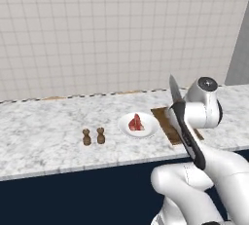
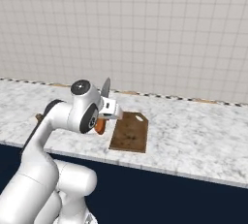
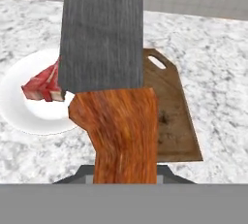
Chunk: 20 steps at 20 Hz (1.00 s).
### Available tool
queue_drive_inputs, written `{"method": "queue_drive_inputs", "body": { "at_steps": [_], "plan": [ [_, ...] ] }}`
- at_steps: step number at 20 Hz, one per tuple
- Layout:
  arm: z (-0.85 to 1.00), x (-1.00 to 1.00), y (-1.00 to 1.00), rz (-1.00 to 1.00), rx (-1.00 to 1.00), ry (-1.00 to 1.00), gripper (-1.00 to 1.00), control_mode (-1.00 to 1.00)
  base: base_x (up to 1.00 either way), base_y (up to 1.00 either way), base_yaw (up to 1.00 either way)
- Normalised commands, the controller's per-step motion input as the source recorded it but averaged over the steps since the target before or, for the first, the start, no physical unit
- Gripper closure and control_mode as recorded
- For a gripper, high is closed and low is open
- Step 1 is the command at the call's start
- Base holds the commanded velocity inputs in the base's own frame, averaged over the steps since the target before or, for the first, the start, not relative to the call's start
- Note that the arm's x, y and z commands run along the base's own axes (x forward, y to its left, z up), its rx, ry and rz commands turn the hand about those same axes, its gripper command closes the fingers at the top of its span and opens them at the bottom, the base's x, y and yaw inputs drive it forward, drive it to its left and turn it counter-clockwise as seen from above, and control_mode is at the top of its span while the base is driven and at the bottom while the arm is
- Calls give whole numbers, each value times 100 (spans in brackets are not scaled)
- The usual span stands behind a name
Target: Pick up the knife from the drawer and place it on the cutting board. Then place the meat from the plate to the cutting board.
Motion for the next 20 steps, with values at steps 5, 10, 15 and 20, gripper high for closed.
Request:
{"method": "queue_drive_inputs", "body": {
  "at_steps": [5,10,15,20],
  "plan": [
    [-35,25,-47,2,0,14,100,-100,0,0,0],
    [-34,26,-33,0,0,21,100,-100,0,0,0],
    [-27,21,-26,0,0,17,100,-100,0,0,0],
    [-29,15,-33,1,0,1,100,-100,0,0,0]
  ]
}}
